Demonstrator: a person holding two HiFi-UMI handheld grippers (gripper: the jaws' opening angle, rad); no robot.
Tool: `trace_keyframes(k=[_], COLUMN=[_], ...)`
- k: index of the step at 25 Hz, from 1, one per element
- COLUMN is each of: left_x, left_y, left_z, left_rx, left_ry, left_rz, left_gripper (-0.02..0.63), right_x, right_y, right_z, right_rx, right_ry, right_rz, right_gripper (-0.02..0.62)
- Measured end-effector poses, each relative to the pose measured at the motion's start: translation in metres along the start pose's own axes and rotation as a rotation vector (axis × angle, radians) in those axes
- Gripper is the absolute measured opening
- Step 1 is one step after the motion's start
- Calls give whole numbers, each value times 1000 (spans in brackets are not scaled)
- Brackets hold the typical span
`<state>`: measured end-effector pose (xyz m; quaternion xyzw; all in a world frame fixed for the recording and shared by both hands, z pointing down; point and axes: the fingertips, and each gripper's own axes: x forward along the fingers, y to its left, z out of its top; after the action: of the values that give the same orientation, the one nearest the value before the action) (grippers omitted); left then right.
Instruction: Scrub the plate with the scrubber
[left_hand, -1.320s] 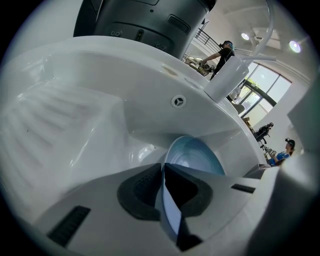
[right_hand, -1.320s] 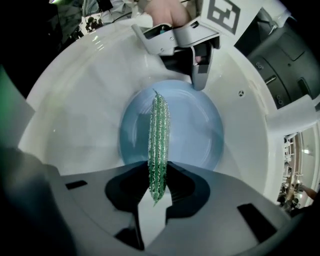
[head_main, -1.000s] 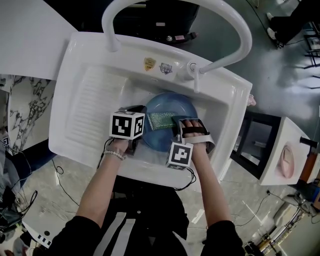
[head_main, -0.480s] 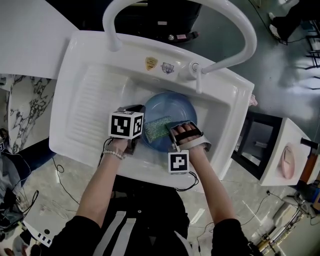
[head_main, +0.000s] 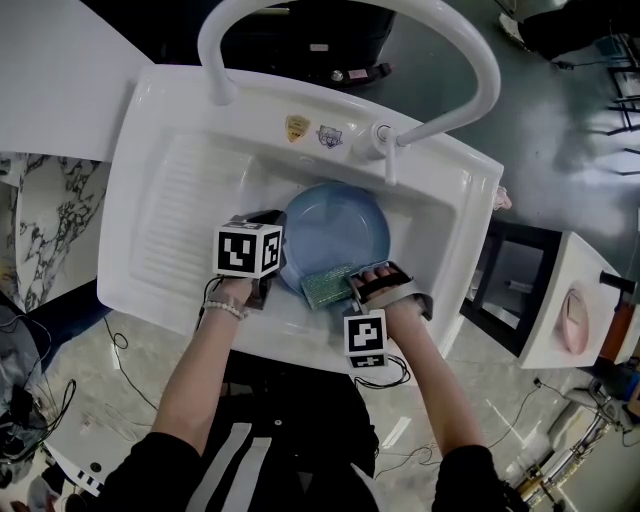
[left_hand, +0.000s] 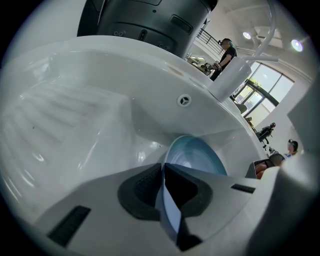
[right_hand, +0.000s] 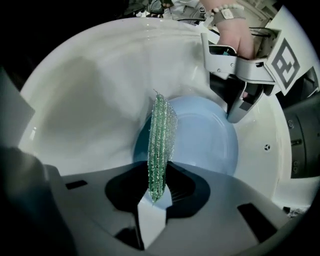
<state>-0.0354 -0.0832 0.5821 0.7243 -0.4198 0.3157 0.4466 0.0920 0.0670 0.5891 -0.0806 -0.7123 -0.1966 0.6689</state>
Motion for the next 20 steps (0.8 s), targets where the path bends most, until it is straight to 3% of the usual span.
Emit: trace_keyframes(k=[3,6,9,13,20], left_x=[0,-1,-2,-2,-1], left_y=[0,-1,-1,-2,-3], left_z=[0,0,1,0,-1], left_rx=[4,10,14,15,23], left_ry=[0,-1,-1,-1,6], left_rz=[3,4,3,-1,-5], left_gripper=[20,20,20,20,20], right_x=[-4,-13,-18,-12,5], right_y=[13,11,-8,-32,-59], right_z=[-5,-14,-28,-57,-86], right_rx=[52,191,409,641,667], right_ry=[-3,-17,-21,79,270], right_rz=[76,97,36,-67,-198], right_gripper=[92,92,92,92,92])
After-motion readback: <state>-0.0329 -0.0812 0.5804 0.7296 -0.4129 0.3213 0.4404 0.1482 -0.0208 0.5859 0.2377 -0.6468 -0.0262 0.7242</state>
